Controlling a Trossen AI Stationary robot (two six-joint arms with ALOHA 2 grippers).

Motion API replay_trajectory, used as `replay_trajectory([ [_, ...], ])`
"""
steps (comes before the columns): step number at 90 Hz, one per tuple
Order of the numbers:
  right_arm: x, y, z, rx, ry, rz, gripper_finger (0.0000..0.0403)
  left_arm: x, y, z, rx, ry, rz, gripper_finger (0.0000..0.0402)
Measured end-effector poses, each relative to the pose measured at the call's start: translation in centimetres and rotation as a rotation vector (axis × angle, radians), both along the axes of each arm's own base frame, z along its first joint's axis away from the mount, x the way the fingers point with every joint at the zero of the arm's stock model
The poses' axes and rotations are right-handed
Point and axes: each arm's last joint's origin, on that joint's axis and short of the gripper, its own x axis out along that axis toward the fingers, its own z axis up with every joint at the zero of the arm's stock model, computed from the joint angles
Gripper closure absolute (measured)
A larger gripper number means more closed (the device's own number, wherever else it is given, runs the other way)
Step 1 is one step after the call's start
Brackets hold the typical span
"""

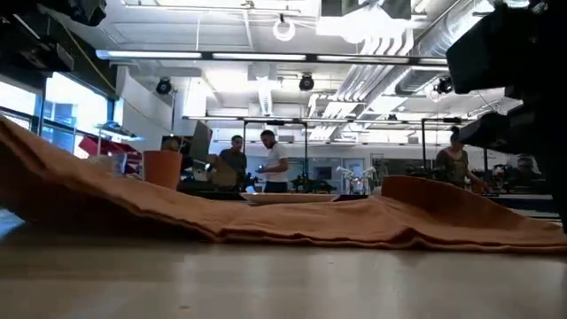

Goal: Set table place
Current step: Fold the orange table napkin

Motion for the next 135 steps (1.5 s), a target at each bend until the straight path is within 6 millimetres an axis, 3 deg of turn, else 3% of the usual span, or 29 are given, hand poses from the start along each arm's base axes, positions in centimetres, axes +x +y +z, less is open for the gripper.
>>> replay_trajectory([
  [24, -1.1, -0.5, 3.9, 0.114, 0.013, -0.103, 0.0403, -0.3, -0.8, 1.7, -0.030, 0.000, -0.005, 0.0401],
  [41, -2.0, -2.8, 6.0, 0.065, 0.006, -0.313, 0.0403, -0.3, -0.2, 2.2, -0.030, -0.015, 0.056, 0.0401],
  [55, -2.1, -5.9, 7.1, -0.006, 0.004, -0.508, 0.0403, 0.5, 1.1, 2.0, 0.020, -0.044, 0.087, 0.0401],
  [75, -0.9, -12.2, 7.0, -0.122, 0.024, -0.776, 0.0403, 1.5, 3.7, 0.9, 0.080, -0.039, 0.154, 0.0398],
  [96, -0.9, -17.7, 5.9, -0.166, 0.070, -0.936, 0.0403, 1.1, 3.2, -0.2, -0.015, 0.010, 0.142, 0.0334],
  [118, -0.6, -18.5, 5.5, -0.128, 0.059, -0.862, 0.0403, 0.1, 2.5, -0.6, -0.005, 0.063, 0.155, 0.0267],
  [135, -0.4, -17.7, 5.5, -0.112, 0.043, -0.830, 0.0403, 1.9, 2.2, -0.3, 0.026, -0.170, 0.153, 0.0262],
])
